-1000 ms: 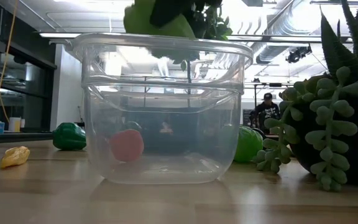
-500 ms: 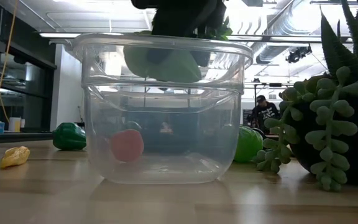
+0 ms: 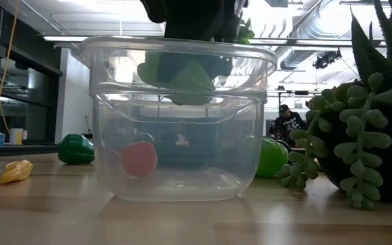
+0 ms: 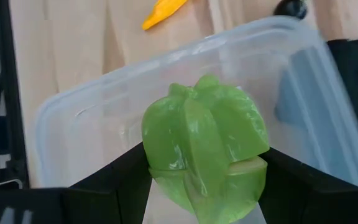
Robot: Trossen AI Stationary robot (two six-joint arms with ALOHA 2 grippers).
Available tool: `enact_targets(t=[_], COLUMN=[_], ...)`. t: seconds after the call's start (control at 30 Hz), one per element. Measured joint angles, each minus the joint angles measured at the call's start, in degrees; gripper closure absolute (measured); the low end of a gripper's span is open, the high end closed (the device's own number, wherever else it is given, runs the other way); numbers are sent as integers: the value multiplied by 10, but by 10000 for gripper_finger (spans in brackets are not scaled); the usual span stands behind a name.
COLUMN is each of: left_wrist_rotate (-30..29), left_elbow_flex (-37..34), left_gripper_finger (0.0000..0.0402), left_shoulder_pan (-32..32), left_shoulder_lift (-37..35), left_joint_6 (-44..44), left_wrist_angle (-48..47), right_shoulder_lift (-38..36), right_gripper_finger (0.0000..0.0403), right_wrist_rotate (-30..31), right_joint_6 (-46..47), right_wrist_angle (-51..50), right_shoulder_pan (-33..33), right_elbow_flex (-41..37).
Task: Pick and placing Produce into tupperware
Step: Put the starfruit into the bin, then put the cabbage into the bin
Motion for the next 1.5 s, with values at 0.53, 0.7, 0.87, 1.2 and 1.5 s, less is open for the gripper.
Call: enact_targets(t=[0.53, 0.7, 0.87, 1.2, 1.5], left_wrist_rotate=[0, 0, 0, 0, 0], left_elbow_flex=[0, 0, 0, 0, 0], left_gripper_finger=[401, 401, 401, 401, 401], left_shoulder_pan=[0, 0, 0, 0, 0], left_shoulder_lift=[0, 0, 0, 0, 0], left_joint_6=[4, 4, 11, 17, 17], left_wrist_angle=[-11, -15, -15, -15, -16], right_shoulder_lift=[26, 26, 26, 26, 26], right_gripper_finger=[176, 176, 170, 139, 137], right_wrist_rotate=[-52, -60, -62, -71, -74], right_joint_6=[-11, -12, -14, -14, -20], right_wrist_angle=[7, 16, 17, 21, -11], right_shoulder_pan=[-7, -8, -8, -8, -12], right_elbow_flex=[0, 0, 0, 0, 64])
